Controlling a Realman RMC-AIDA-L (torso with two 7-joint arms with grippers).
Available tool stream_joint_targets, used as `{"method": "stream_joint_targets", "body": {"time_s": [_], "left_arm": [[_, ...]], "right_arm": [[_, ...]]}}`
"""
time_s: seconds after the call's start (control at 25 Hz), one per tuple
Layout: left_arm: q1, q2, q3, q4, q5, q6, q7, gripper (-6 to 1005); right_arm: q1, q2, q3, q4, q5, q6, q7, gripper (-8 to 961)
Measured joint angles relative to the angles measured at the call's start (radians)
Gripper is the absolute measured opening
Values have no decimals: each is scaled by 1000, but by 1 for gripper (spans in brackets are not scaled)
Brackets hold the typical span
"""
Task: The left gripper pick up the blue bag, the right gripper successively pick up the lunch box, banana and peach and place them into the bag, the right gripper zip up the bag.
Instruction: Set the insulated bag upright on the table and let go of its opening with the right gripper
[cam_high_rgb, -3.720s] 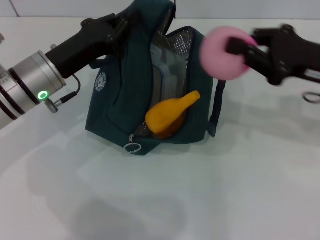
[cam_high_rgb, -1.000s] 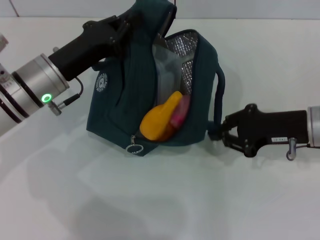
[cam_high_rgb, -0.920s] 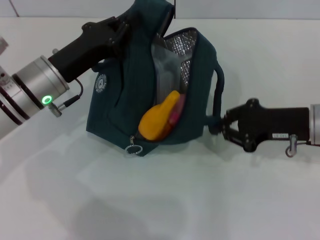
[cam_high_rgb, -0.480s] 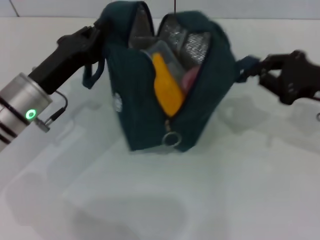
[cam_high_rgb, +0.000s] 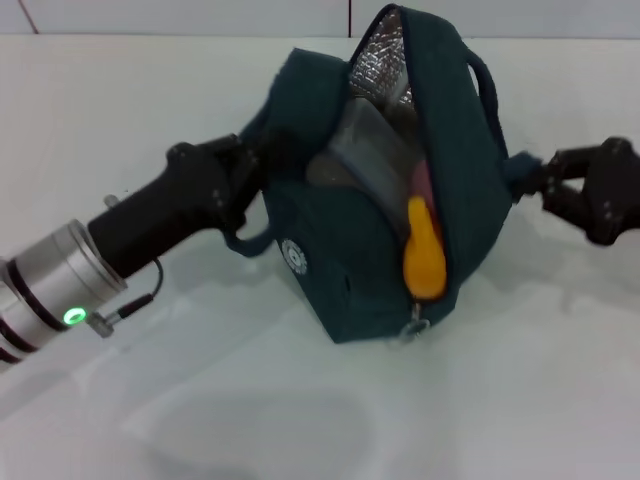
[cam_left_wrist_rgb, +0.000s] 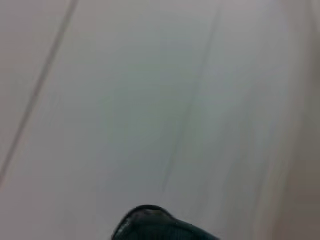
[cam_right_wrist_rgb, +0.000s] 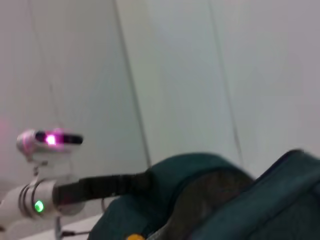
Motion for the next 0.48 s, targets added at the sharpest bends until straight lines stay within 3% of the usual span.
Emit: {"method": "stream_joint_targets", "body": {"time_s": [0.12,0.48], "left_arm": [[0,-1,33,-1,-3,21,13,45],[-19,-4,37,-29,-4,37,24,48]], "right_arm": [[-4,18,0,-5,-43,-2,0,73],[-71,40,12,-65,-30,-8,-2,73]]}}
